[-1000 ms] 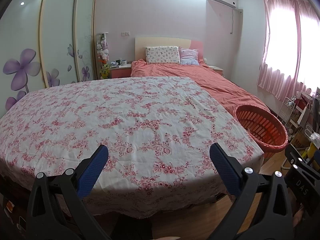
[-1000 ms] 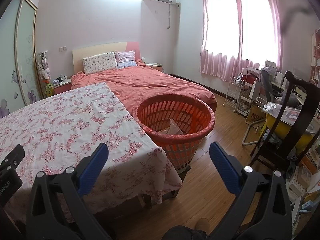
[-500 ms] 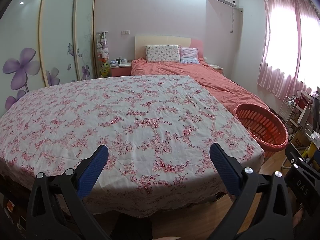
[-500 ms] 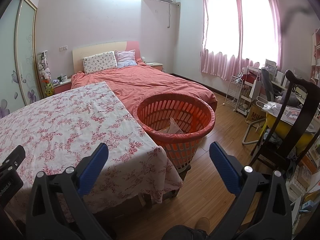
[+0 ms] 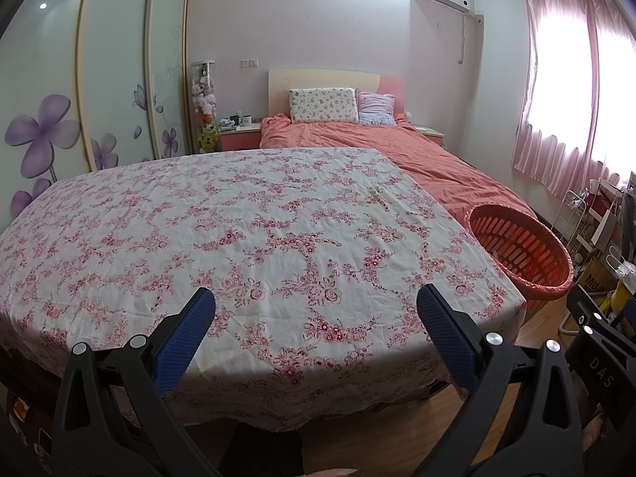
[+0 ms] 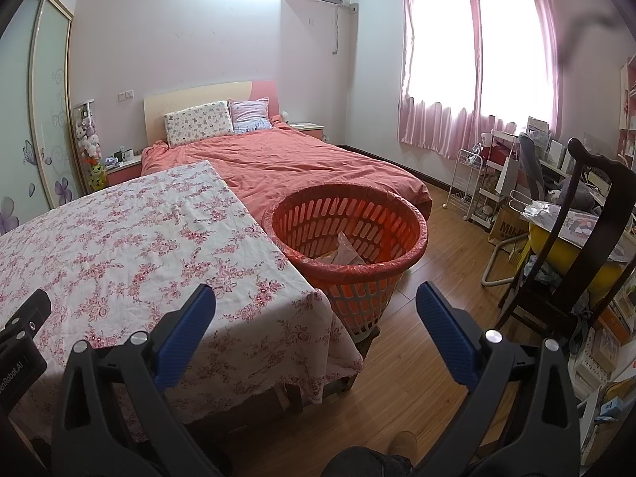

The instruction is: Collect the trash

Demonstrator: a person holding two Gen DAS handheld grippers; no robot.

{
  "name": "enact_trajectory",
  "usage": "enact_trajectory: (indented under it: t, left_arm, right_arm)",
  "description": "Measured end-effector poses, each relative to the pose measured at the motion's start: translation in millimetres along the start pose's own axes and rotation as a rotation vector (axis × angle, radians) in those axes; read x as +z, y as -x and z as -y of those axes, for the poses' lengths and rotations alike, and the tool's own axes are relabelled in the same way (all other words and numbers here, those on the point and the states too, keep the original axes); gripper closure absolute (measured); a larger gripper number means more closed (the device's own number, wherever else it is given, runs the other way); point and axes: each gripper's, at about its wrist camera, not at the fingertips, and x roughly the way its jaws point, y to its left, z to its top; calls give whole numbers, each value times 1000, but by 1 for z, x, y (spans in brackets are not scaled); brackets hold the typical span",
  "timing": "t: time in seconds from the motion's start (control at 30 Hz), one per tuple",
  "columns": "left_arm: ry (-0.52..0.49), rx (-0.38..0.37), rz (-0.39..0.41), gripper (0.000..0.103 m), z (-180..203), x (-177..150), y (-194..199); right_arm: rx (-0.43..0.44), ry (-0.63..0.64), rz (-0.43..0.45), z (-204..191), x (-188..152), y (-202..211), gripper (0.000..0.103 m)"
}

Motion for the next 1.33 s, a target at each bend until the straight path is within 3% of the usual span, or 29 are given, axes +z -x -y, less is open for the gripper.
enact_trajectory:
  t: [1.33]
  left_arm:
    - [-9, 3, -16, 3, -1, -5, -3]
  right_arm:
    - [2, -1, -4, 0, -1, 0, 4]
